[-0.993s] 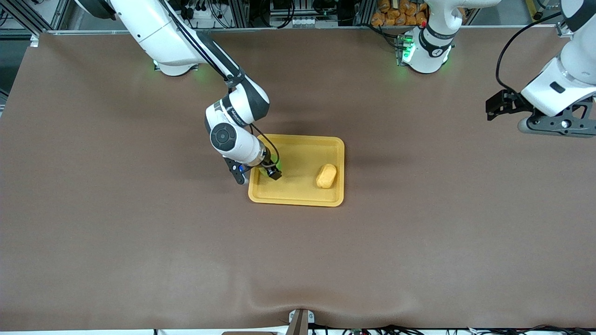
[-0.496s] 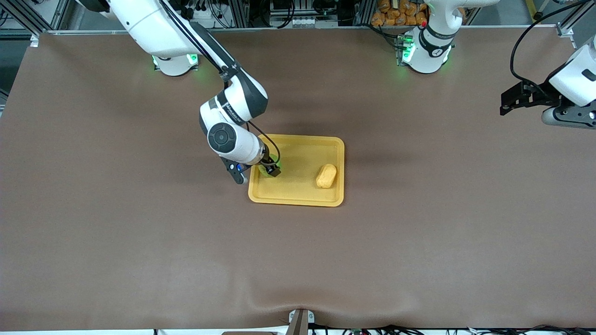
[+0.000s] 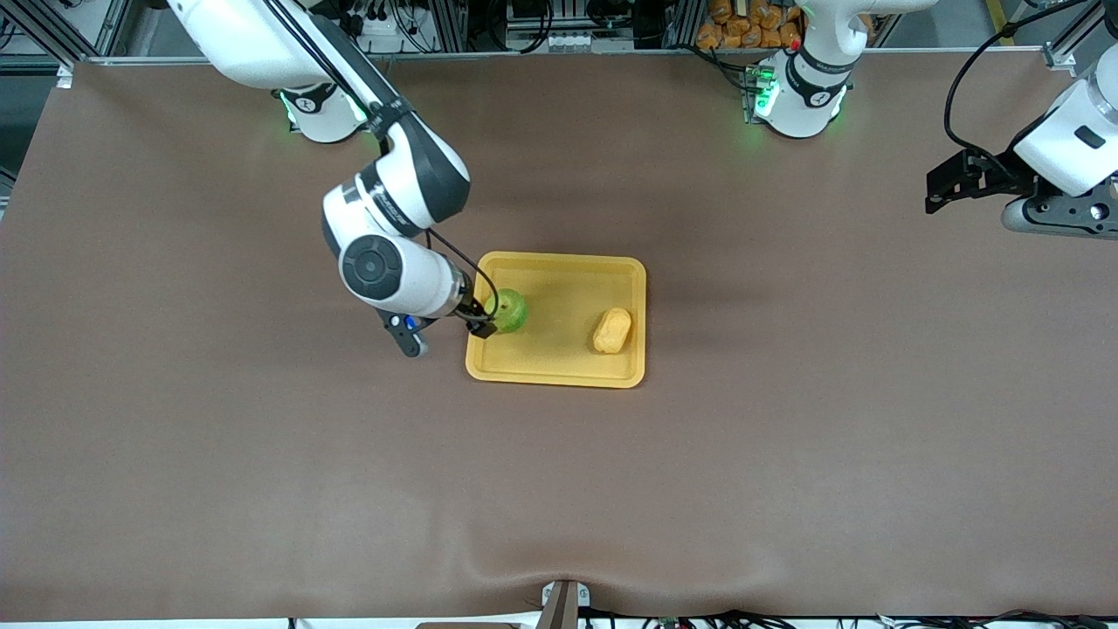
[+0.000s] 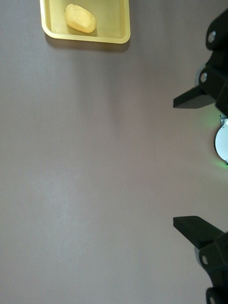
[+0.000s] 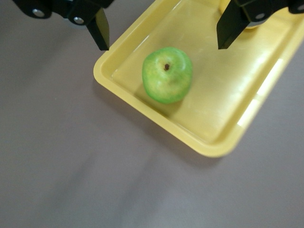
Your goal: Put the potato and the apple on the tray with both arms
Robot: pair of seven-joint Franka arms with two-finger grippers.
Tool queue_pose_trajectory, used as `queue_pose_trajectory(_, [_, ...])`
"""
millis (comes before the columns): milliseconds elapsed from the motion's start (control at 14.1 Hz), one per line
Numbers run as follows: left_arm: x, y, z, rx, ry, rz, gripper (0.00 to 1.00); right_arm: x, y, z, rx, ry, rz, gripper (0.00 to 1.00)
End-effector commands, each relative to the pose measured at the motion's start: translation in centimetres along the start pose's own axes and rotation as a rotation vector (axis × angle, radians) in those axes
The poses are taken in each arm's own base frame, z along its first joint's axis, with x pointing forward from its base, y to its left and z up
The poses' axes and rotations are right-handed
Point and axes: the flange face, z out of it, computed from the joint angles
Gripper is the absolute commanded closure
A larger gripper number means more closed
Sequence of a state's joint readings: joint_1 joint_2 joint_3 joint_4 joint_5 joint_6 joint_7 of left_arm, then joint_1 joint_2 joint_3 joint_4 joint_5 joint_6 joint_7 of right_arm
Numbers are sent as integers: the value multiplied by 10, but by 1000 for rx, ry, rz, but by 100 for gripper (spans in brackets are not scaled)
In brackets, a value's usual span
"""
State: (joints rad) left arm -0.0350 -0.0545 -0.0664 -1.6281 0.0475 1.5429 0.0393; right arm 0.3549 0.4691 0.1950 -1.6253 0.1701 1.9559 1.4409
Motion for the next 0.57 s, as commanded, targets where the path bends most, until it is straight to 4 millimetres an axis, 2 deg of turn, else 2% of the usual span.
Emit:
queue_pose_trajectory(0, [-2, -1, -7, 5, -6, 14, 0, 11, 20, -44, 8, 24, 5, 0])
queue_pose_trajectory(284, [1, -2, -4, 2, -5, 21, 0, 34, 46, -90, -11, 25, -1, 0])
queue_pose_trajectory(425, [5, -4, -5, 2, 24, 18, 0, 35, 59, -112, -9, 32, -14, 0])
queue_pose_trajectory(496, [6, -4, -6, 4, 33, 18, 0, 44, 66, -125, 2, 33, 1, 0])
